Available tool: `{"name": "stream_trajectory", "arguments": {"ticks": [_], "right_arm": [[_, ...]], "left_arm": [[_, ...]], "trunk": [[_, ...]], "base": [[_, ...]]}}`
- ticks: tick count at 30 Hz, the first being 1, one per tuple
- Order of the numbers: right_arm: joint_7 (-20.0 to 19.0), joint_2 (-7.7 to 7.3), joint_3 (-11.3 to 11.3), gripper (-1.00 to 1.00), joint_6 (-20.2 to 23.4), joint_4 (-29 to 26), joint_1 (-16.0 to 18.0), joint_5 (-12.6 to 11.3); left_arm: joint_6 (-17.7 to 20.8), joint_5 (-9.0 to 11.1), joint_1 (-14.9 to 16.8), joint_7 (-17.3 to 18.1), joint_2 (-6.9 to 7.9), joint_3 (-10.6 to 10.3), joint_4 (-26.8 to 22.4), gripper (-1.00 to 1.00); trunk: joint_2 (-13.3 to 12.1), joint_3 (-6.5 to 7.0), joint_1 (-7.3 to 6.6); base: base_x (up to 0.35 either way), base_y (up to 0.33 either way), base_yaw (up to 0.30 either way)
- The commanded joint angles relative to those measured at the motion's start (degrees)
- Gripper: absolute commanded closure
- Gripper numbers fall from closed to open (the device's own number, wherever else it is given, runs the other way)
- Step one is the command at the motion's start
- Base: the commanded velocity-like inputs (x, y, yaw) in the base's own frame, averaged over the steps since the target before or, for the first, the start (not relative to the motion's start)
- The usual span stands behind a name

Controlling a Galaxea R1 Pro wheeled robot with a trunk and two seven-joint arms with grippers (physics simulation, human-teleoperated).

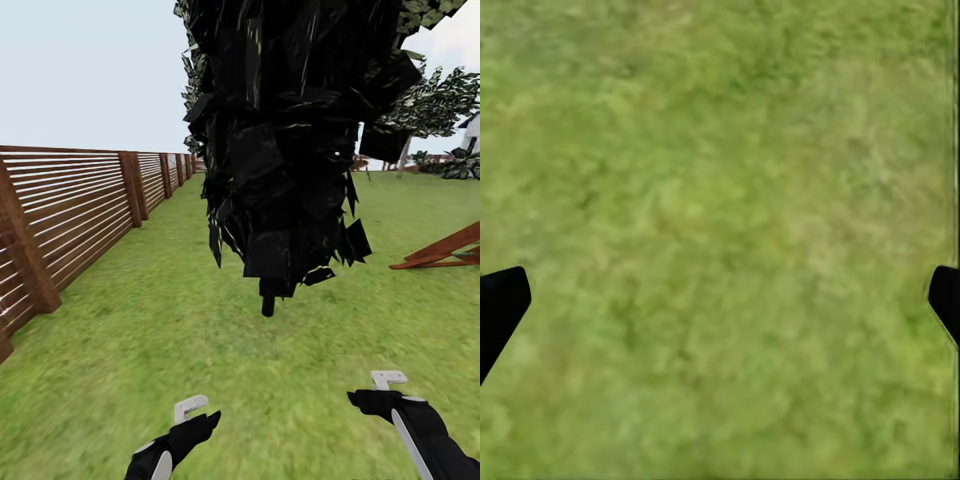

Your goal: Take the three Easter eggs out of the wicker basket on the lawn in the garden, then place them on the lawn next to a single tree (choose any tree) so that all three eggs are next to the same tree and none are left in the basket.

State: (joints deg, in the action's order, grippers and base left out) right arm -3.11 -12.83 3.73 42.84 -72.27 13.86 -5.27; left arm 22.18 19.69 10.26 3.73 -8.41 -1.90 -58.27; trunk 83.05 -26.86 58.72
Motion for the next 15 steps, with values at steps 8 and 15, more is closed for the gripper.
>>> {"name": "stream_trajectory", "arguments": {"ticks": [8, 15], "right_arm": [[0.0, -0.01, 0.0, -1.00, 0.2, 0.0, 0.0, -0.3], [0.0, -0.01, 0.0, -1.00, 0.2, 0.0, 0.0, -0.2]], "left_arm": [[0.5, 0.2, 0.0, 0.0, -0.02, 0.1, -0.1, -1.00], [0.6, 0.3, 0.0, 0.0, -0.02, 0.1, 0.2, -1.00]], "trunk": [[0.0, -0.07, 0.01], [0.0, -0.07, 0.01]], "base": [[0.080, -0.311, -0.268], [0.005, -0.323, -0.268]]}}
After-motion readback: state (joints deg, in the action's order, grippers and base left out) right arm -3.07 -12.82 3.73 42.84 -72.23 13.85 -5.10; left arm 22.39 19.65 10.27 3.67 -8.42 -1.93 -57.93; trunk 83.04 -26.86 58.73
